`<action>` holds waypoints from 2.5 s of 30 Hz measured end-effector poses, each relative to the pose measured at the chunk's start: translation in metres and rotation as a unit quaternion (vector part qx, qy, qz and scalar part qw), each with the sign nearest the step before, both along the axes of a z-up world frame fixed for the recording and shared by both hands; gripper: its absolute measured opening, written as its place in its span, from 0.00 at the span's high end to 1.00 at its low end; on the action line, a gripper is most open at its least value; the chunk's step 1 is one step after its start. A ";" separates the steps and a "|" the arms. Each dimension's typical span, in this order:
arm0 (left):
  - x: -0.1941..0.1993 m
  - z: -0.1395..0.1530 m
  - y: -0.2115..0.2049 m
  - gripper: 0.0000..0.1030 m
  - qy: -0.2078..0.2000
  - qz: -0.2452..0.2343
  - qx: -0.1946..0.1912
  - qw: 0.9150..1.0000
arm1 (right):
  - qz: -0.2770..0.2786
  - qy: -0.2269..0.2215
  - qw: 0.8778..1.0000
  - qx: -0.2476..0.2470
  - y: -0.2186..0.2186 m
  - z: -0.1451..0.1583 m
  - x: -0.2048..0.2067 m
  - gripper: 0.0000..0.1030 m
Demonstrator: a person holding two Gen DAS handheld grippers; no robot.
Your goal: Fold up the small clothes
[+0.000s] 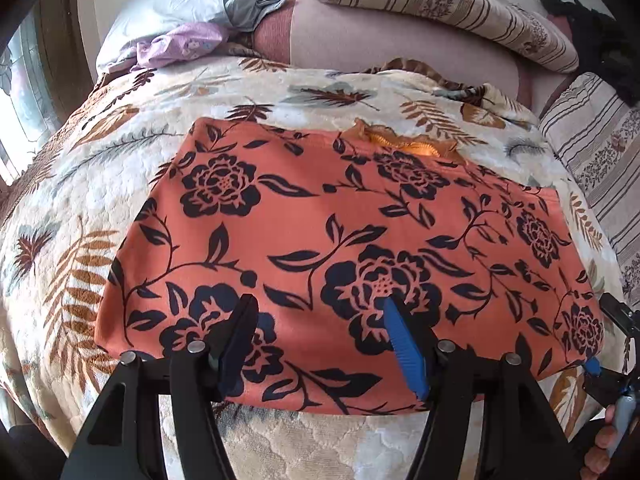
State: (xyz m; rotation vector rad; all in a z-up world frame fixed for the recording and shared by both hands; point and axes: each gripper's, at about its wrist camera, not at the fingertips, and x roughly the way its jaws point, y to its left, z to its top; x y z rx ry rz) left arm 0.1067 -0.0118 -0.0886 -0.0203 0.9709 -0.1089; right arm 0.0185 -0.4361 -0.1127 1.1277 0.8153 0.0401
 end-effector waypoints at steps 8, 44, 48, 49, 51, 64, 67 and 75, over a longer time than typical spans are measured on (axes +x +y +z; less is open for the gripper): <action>0.008 -0.034 -0.021 0.31 0.025 -0.032 0.067 0.997 | 0.020 0.018 0.998 -0.048 0.009 0.013 0.013 0.43; 0.006 -0.043 -0.043 0.23 0.002 -0.064 0.103 0.993 | 0.042 0.034 0.998 -0.042 0.000 0.007 0.015 0.81; 0.009 -0.046 -0.044 0.22 0.002 -0.066 0.106 0.992 | 0.043 0.035 0.988 -0.145 0.015 0.031 0.019 0.85; 0.009 -0.045 -0.044 0.22 0.002 -0.064 0.107 0.992 | 0.042 0.035 0.987 -0.151 0.016 0.032 0.019 0.85; 0.012 -0.041 -0.045 0.22 0.005 -0.061 0.108 0.992 | 0.043 0.060 0.989 -0.128 0.012 0.016 0.022 0.84; 0.009 -0.043 -0.041 0.22 0.012 -0.053 0.100 0.993 | 0.028 0.046 0.997 -0.048 -0.002 -0.007 0.006 0.75; 0.008 -0.043 -0.041 0.22 0.010 -0.053 0.101 0.993 | 0.034 0.045 0.997 -0.060 0.001 -0.006 0.009 0.75; 0.009 -0.026 -0.038 0.23 0.016 -0.045 0.069 0.996 | 0.042 0.035 0.992 -0.116 0.005 0.009 0.010 0.78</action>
